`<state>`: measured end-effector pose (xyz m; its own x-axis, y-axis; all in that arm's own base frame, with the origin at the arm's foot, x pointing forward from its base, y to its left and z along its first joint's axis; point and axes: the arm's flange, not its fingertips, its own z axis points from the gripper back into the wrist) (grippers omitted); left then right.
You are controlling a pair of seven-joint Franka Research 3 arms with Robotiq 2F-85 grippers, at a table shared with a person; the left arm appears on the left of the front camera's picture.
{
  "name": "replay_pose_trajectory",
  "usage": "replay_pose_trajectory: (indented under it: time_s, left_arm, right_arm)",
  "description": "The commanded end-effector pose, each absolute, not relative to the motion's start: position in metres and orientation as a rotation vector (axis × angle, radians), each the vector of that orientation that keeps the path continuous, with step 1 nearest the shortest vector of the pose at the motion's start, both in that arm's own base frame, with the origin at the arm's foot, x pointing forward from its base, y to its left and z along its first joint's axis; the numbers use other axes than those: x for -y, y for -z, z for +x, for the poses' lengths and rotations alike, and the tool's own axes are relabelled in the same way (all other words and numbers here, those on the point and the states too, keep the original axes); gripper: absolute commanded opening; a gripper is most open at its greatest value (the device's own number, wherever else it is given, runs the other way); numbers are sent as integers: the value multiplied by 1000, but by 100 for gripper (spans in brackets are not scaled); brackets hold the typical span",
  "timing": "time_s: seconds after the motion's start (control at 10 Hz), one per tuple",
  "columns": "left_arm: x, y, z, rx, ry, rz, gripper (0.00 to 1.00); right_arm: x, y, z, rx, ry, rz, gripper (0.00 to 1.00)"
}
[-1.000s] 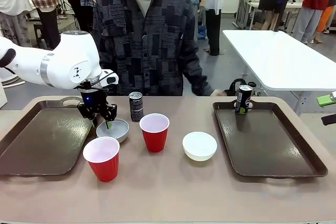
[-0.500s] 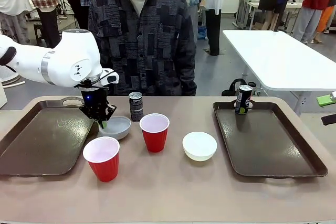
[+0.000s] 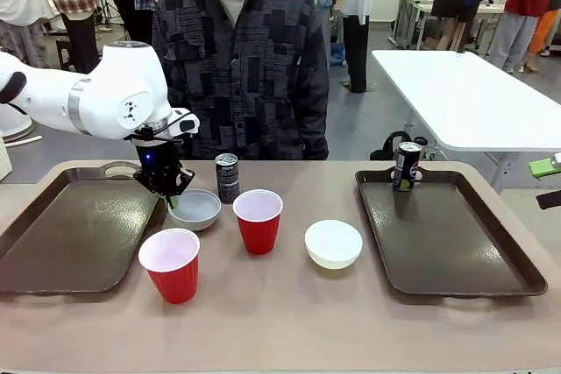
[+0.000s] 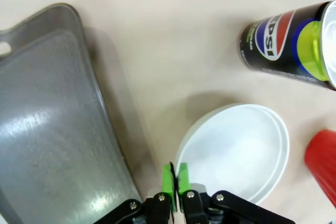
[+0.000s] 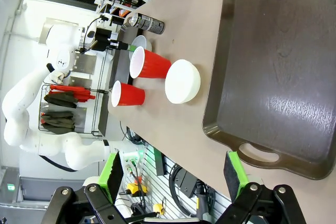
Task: Prepare tableware on both trays.
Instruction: Pick up a Picnic Bowl from the table and place it on a Handle tray.
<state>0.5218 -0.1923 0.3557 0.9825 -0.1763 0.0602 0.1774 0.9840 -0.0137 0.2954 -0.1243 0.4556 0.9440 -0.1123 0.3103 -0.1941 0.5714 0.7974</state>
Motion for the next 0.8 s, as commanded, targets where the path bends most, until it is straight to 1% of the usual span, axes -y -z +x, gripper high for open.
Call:
replay_pose_trajectory:
  time_s: [0.0,0.2,0.3,0.5,0.6,0.7]
  left_arm:
    - [195,-379,518,43,139,24,0]
    - [191,-440,504,56,102,-58,0]
    - [185,-461,497,54,108,-97,0]
    - [173,-488,485,84,99,-112,0]
    - [166,-498,479,74,88,-92,0]
    - [156,-500,476,87,81,-89,0]
  right_arm:
    - [125,-455,296,351,-54,982,100]
    - [125,-455,296,351,-54,982,100]
    - [125,-455,296,351,-54,982,100]
    - [125,-455,296,351,-54,982,100]
    - [125,-455,296,351,-54,982,100]
    - [125,-455,296,351,-54,982,100]
